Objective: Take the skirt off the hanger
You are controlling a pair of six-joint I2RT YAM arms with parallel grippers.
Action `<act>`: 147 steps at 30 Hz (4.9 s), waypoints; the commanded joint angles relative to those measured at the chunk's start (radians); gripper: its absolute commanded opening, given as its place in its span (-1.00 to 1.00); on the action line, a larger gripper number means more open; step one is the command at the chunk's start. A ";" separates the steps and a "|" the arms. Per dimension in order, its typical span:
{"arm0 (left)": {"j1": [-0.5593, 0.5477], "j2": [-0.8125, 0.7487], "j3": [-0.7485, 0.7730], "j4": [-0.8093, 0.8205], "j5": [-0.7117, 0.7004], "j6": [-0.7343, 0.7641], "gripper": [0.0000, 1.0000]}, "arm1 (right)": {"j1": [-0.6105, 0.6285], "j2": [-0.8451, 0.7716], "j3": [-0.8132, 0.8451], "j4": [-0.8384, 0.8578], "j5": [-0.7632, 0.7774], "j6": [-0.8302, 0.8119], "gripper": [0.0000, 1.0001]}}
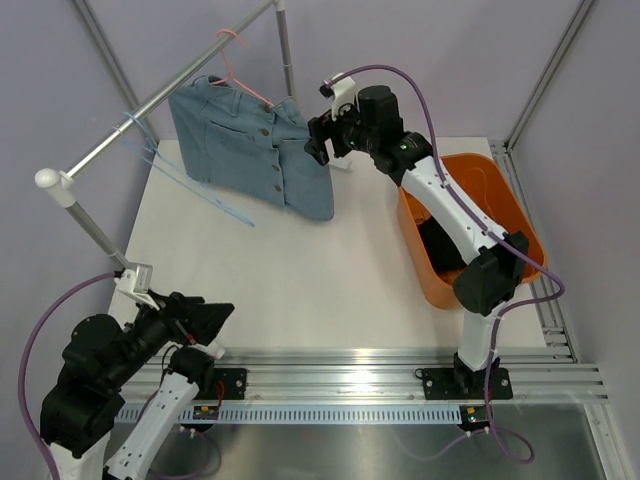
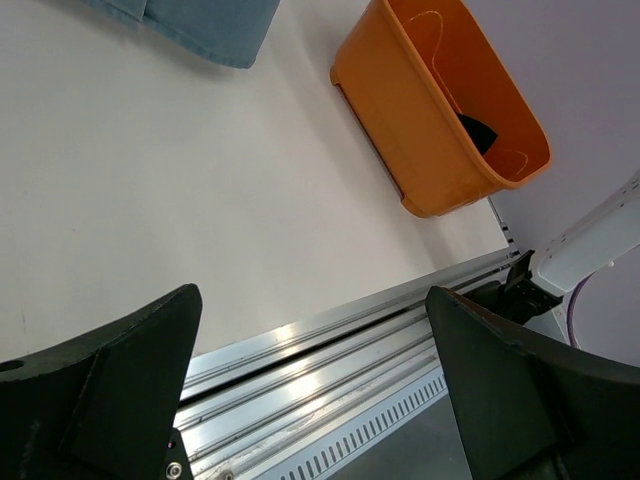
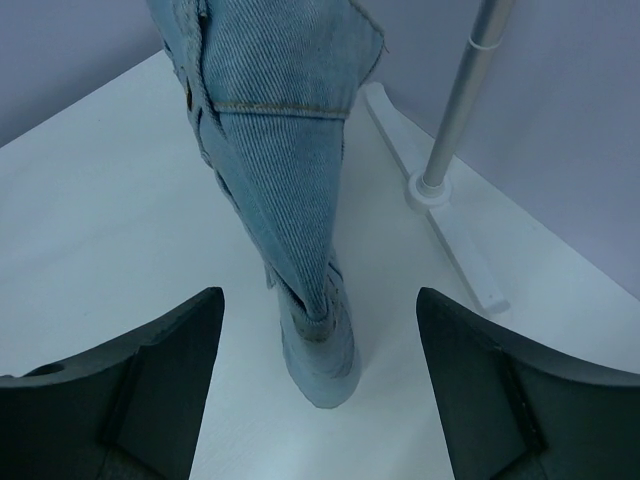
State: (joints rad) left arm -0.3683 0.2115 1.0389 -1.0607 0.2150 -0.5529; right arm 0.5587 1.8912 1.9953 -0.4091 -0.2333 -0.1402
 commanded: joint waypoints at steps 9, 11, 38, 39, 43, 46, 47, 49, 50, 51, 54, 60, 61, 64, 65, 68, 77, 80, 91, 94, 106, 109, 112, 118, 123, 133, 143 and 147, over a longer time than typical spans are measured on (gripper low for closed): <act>-0.001 -0.009 -0.030 0.024 0.023 0.028 0.98 | 0.040 0.192 0.289 -0.026 -0.104 -0.056 0.09; -0.001 -0.011 -0.033 0.021 0.023 0.030 0.98 | 0.044 0.198 0.293 -0.033 -0.100 -0.059 -0.10; -0.001 -0.027 -0.005 -0.027 0.029 0.027 0.98 | 0.182 0.106 0.404 0.007 -0.140 -0.095 -1.00; -0.001 -0.029 -0.002 -0.030 0.027 0.028 0.98 | 0.194 0.106 0.404 0.027 -0.135 -0.085 -1.00; -0.001 -0.032 0.012 -0.044 0.029 0.024 0.98 | 0.213 0.123 0.448 0.042 -0.132 -0.035 -1.00; -0.001 -0.037 0.019 -0.051 0.030 0.025 0.98 | 0.219 0.146 0.476 0.049 -0.130 0.006 -1.00; -0.001 -0.037 0.023 -0.053 0.030 0.024 0.98 | 0.221 0.152 0.499 0.047 -0.133 0.017 -1.00; -0.001 -0.038 0.026 -0.055 0.035 0.022 0.98 | 0.224 0.167 0.511 0.050 -0.127 0.040 -1.00; 0.000 -0.040 0.029 -0.055 0.038 0.021 0.98 | 0.227 0.175 0.526 0.052 -0.121 0.045 -1.00; 0.000 -0.040 0.029 -0.055 0.040 0.019 0.98 | 0.227 0.184 0.537 0.049 -0.123 0.053 -1.00; 0.000 -0.037 0.035 -0.055 0.049 0.013 0.98 | 0.225 0.224 0.589 0.033 -0.126 0.085 -1.00; 0.000 -0.034 0.055 -0.061 0.058 0.008 0.98 | 0.225 0.244 0.565 0.035 -0.106 0.113 -1.00; 0.000 -0.032 0.056 -0.058 0.066 0.011 0.98 | 0.225 0.240 0.539 0.030 -0.089 0.114 -1.00; -0.001 -0.018 0.075 -0.050 0.101 0.019 0.96 | 0.225 0.230 0.481 -0.022 -0.049 0.103 -1.00; -0.001 -0.017 0.081 -0.048 0.121 0.022 0.96 | 0.225 0.221 0.452 -0.028 -0.041 0.100 -1.00; 0.003 0.002 0.099 -0.051 0.141 0.033 0.93 | 0.225 0.157 0.291 0.019 -0.021 0.093 -1.00; 0.040 0.092 0.093 0.019 0.308 0.010 0.84 | 0.225 -0.147 -0.215 0.146 0.066 0.134 -1.00; 0.060 0.118 0.090 0.065 0.330 0.001 0.84 | 0.225 -0.312 -0.442 0.171 0.130 0.191 -1.00; 0.063 0.241 -0.039 0.318 0.408 -0.110 0.84 | 0.225 -0.869 -0.885 -0.040 0.282 0.396 -1.00; 0.062 0.272 -0.008 0.334 0.408 -0.117 0.85 | 0.225 -0.992 -0.917 -0.134 0.275 0.448 -1.00; -0.147 0.554 0.157 0.441 0.238 -0.061 0.83 | 0.227 -1.255 -1.023 -0.249 -0.006 0.718 -1.00; -0.273 0.653 0.217 0.496 0.141 -0.038 0.83 | 0.225 -1.281 -1.040 -0.211 -0.066 0.777 -1.00; -0.415 0.742 0.303 0.455 -0.030 0.019 0.77 | 0.225 -1.305 -1.030 -0.217 -0.107 0.803 -1.00; -0.485 0.801 0.322 0.466 -0.201 0.053 0.68 | 0.225 -1.331 -0.971 -0.275 -0.144 0.803 -1.00; -0.547 0.839 0.320 0.464 -0.330 0.073 0.57 | 0.227 -1.356 -0.949 -0.278 -0.196 0.817 -1.00; -0.595 0.942 0.371 0.467 -0.405 0.104 0.40 | 0.225 -1.397 -0.928 -0.339 -0.215 0.800 -1.00; -0.623 0.945 0.314 0.496 -0.411 0.071 0.06 | 0.225 -1.429 -0.938 -0.315 -0.216 0.809 -1.00; -0.635 0.957 0.314 0.501 -0.388 0.056 -0.21 | 0.225 -1.437 -0.948 -0.293 -0.206 0.812 -1.00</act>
State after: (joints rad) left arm -0.9909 1.1637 1.3506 -0.6281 -0.1631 -0.4843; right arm 0.7803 0.4717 1.0100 -0.8288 -0.4126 0.6525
